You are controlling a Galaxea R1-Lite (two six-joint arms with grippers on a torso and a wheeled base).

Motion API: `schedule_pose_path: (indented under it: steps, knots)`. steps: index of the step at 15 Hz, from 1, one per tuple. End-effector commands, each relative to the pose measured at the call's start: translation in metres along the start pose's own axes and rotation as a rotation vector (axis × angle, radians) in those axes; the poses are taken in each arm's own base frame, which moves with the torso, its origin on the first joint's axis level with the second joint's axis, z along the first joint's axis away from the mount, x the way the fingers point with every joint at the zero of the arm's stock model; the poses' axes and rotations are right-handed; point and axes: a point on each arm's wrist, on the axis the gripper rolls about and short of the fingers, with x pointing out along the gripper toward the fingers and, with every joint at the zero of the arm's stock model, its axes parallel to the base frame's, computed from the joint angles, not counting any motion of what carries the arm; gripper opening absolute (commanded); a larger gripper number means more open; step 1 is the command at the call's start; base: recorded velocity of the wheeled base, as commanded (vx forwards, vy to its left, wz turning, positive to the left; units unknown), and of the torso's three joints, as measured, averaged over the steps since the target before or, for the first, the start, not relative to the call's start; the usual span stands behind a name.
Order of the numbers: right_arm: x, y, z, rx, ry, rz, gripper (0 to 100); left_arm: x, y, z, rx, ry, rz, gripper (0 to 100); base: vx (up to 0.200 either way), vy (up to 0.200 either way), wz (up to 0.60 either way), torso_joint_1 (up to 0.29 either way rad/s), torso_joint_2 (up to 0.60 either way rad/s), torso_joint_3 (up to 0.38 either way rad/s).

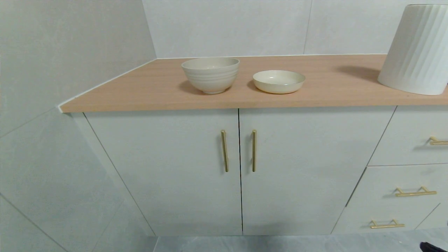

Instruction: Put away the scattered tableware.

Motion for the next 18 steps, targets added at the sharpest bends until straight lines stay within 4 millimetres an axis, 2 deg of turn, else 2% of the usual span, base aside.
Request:
schedule_pose_path:
  steps: [1, 2, 3, 5, 8, 11, 14, 15, 18]
  knots:
    - [0.123, 0.016, 0.040, -0.051, 0.232, 0.228, 100, 0.000, 0.000, 0.000, -0.001, 0.000, 0.001, 100, 0.000, 0.000, 0.00, 0.000, 0.00, 0.000]
    - [0.148, 0.027, 0.044, -0.065, 0.207, 0.271, 100, 0.000, 0.000, 0.000, -0.001, 0.000, 0.001, 100, 0.000, 0.000, 0.00, 0.000, 0.00, 0.000]
    - [0.162, 0.034, 0.048, -0.061, 0.180, 0.294, 100, 0.000, 0.000, 0.000, -0.001, 0.000, 0.001, 100, 0.000, 0.000, 0.00, 0.000, 0.00, 0.000]
    - [0.202, 0.062, 0.066, 0.031, 0.095, 0.381, 100, 0.000, 0.000, 0.000, -0.001, 0.000, 0.001, 100, 0.000, 0.000, 0.00, 0.000, 0.00, 0.000]
    - [0.223, 0.077, 0.091, 0.030, 0.031, 0.414, 100, 0.000, 0.000, 0.000, -0.001, 0.000, 0.001, 100, 0.000, 0.000, 0.00, 0.000, 0.00, 0.000]
    - [0.230, 0.085, 0.104, 0.022, 0.012, 0.433, 100, 0.000, 0.000, 0.000, -0.001, 0.000, 0.001, 100, 0.000, 0.000, 0.00, 0.000, 0.00, 0.000]
    - [0.244, 0.104, 0.089, 0.008, 0.067, 0.469, 100, 0.000, 0.000, 0.000, -0.001, 0.000, 0.001, 100, 0.000, 0.000, 0.00, 0.000, 0.00, 0.000]
    - [0.254, 0.113, 0.084, 0.005, 0.076, 0.486, 100, 0.000, 0.000, 0.000, -0.001, 0.000, 0.001, 100, 0.000, 0.000, 0.00, 0.000, 0.00, 0.000]
    - [0.281, 0.121, 0.072, 0.020, 0.016, 0.436, 100, 0.000, 0.000, 0.000, -0.001, 0.000, 0.001, 100, 0.000, 0.000, 0.00, 0.000, 0.00, 0.000]
